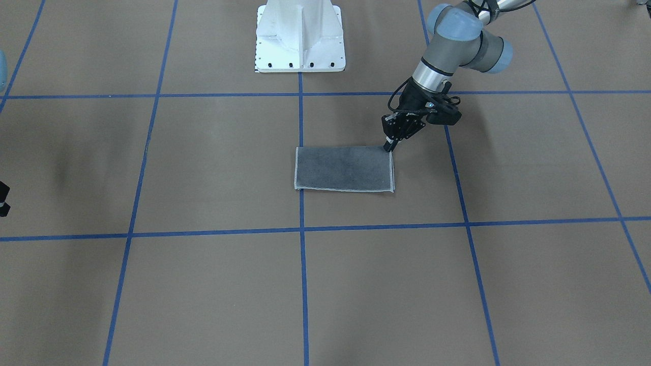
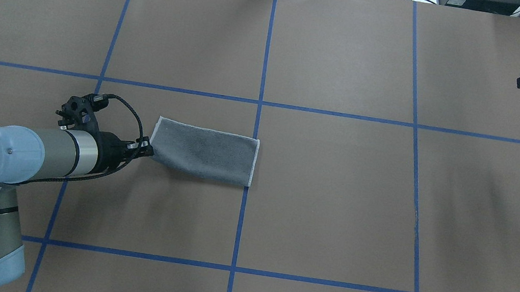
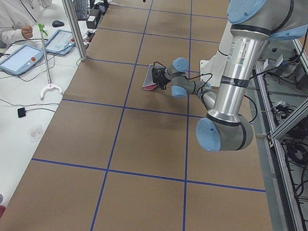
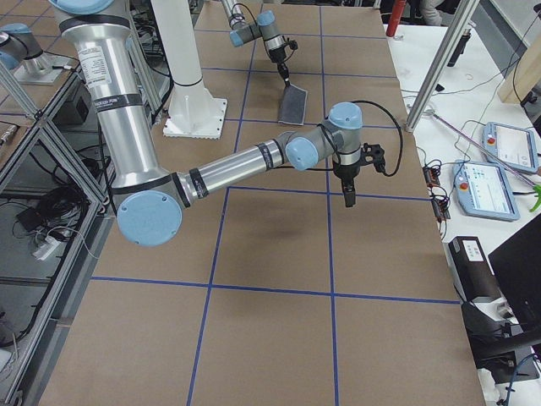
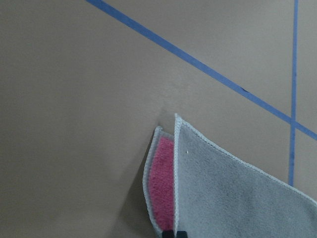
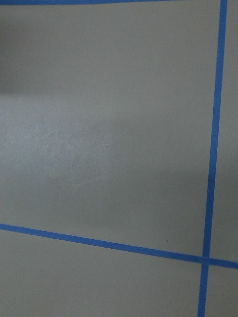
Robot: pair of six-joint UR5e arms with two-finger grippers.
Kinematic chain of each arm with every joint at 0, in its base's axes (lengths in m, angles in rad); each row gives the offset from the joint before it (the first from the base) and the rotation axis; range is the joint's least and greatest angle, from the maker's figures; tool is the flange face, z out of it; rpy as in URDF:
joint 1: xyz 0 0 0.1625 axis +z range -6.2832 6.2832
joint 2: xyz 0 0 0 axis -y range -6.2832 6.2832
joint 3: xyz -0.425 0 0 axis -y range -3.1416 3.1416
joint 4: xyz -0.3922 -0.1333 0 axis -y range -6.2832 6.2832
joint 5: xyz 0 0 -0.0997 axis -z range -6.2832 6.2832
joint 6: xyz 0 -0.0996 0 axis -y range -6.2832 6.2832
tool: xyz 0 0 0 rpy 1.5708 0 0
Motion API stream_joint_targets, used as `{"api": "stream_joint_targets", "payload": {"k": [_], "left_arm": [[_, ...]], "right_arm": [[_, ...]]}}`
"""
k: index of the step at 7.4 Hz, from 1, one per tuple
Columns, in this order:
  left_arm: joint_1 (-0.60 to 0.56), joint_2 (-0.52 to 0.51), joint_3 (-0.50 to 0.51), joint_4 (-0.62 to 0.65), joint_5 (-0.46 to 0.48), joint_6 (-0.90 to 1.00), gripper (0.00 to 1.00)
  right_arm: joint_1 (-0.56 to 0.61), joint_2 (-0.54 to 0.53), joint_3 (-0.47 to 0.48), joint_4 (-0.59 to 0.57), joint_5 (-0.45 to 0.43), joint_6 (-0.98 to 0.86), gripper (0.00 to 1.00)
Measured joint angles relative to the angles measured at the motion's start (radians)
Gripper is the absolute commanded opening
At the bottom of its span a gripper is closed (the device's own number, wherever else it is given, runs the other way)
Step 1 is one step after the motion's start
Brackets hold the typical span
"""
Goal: Fold towel twice with both arms
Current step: 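Lift the strip end with the left gripper and fold it toward the other end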
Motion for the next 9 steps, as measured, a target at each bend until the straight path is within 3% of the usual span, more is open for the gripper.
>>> {"api": "stream_joint_targets", "payload": {"k": [4, 9], "left_arm": [[0.007, -0.146, 0.023, 0.085, 0.005, 0.016, 0.00], [0.020, -0.333, 0.128, 0.145, 0.012, 0.034, 0.00]], "right_arm": [[0.034, -0.031, -0.009, 0.001, 0.016, -0.076, 1.00], [0.044, -0.034, -0.014, 0.000, 0.023, -0.081, 1.00]]}}
